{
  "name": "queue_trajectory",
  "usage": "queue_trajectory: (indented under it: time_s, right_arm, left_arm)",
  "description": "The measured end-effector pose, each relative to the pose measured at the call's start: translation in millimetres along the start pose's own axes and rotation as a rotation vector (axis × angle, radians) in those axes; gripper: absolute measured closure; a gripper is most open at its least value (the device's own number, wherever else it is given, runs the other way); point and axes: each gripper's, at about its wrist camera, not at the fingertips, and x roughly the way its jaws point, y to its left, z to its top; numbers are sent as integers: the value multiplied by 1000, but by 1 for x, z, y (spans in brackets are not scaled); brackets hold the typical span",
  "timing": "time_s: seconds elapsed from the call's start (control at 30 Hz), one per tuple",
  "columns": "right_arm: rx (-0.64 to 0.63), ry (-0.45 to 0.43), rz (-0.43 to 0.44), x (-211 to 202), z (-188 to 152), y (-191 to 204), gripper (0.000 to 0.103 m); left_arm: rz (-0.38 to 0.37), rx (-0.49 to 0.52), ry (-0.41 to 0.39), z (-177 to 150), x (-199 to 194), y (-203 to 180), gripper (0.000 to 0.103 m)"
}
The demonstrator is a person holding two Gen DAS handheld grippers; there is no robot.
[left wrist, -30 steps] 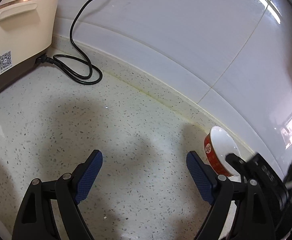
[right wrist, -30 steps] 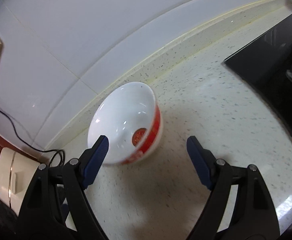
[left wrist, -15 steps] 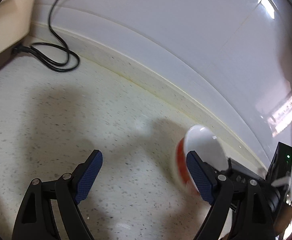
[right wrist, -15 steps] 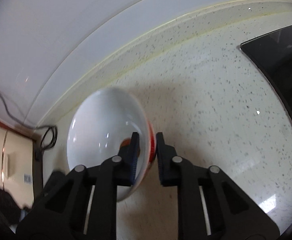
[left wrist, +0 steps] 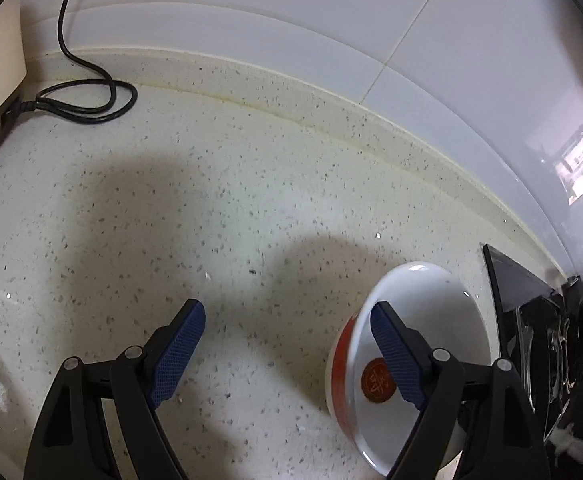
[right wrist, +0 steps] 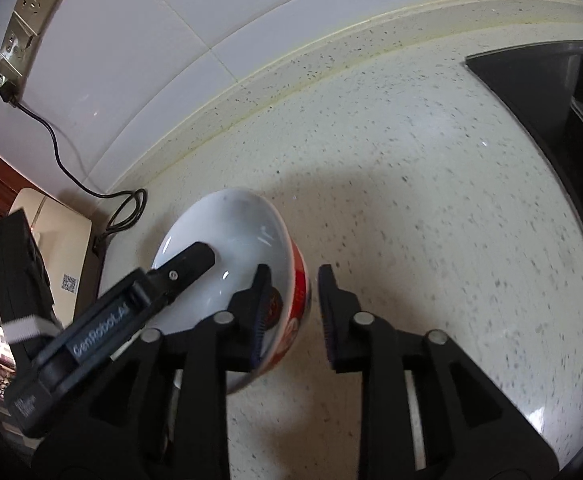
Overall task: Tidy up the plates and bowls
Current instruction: 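Lift the red-banded bowl and carry it over the nested bowls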
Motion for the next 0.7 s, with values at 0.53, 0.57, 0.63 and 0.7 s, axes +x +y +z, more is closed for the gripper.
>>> queue_trajectory:
  time_s: [0.53,0.57,0.63,0.7]
  right_arm:
    - [-60,24,-1,-8,2,9,76]
    - [-64,24,-1,-9,2,10,77]
    - [-72,20,6,-11,2,12,77]
    - [-77,18,16,-13,1,13,77]
  left_arm:
    - [-46,152,-17,-13,-3,-18,87]
    - [-51,145,-19,-13,-4,-16,88]
    - [-68,129,-21,-12,-8,-12,87]
    - [-68,126,-32,-13,-14,-11,87]
